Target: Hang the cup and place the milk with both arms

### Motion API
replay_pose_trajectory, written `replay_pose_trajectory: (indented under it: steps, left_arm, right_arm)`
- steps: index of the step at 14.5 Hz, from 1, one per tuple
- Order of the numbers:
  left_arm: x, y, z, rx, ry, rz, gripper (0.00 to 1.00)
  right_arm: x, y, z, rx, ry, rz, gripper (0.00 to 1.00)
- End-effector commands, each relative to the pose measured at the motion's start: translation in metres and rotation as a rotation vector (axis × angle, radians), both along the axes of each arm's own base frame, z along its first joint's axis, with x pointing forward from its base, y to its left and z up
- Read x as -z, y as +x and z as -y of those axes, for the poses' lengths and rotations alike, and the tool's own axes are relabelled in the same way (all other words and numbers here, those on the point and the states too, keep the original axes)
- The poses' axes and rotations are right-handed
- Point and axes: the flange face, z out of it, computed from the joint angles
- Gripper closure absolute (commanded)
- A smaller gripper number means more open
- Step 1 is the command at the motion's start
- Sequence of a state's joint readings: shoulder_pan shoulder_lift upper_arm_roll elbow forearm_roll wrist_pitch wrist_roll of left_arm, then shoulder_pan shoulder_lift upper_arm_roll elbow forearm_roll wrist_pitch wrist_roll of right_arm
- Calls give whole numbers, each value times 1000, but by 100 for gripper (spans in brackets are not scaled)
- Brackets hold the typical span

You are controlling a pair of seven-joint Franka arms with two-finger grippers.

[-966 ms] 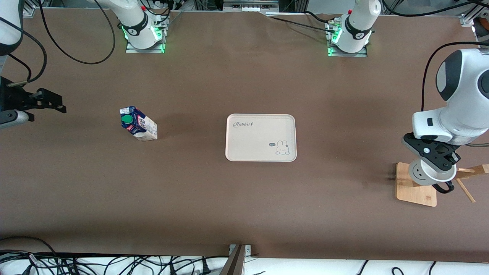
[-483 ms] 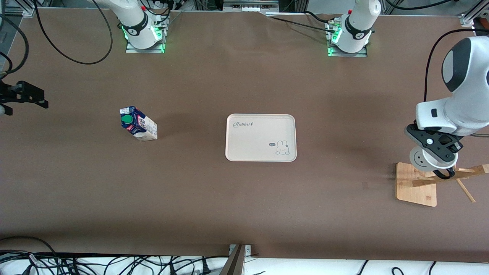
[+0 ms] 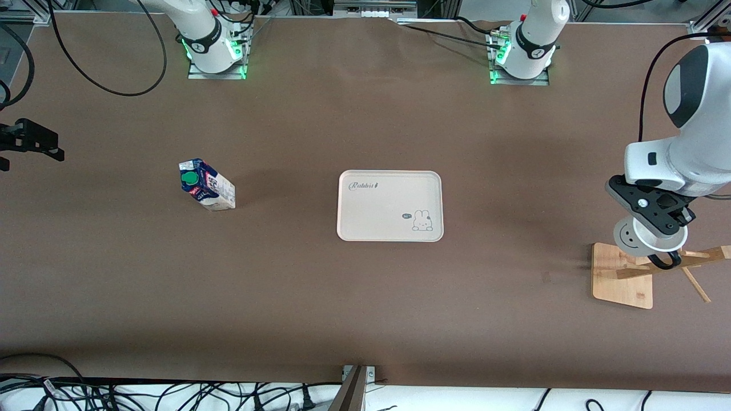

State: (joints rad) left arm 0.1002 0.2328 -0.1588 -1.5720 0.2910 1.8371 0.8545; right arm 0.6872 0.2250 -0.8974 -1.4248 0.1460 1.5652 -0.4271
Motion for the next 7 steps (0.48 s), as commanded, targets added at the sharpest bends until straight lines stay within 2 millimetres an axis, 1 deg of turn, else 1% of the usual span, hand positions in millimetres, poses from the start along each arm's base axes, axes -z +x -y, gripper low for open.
replay_pose_trajectory:
  steps: [1, 3, 4, 6, 7]
  left_arm:
    - [-6, 0, -12, 43, -1, 7, 100]
    - [-6, 0, -17, 53, 0, 3, 100]
    - [-7, 0, -22, 51, 1, 3, 100]
    - [-6, 0, -29, 56, 3, -3, 100]
    - [-6, 0, -32, 58, 5, -5, 100]
  right_arm:
    - [-7, 2, -28, 75, -12, 10, 0]
    - [-6, 2, -36, 102, -17, 4, 0]
    - [-6, 2, -35, 104, -16, 5, 0]
    - [-6, 2, -26, 116, -8, 5, 0]
    - [-3, 3, -14, 127, 6, 1, 0]
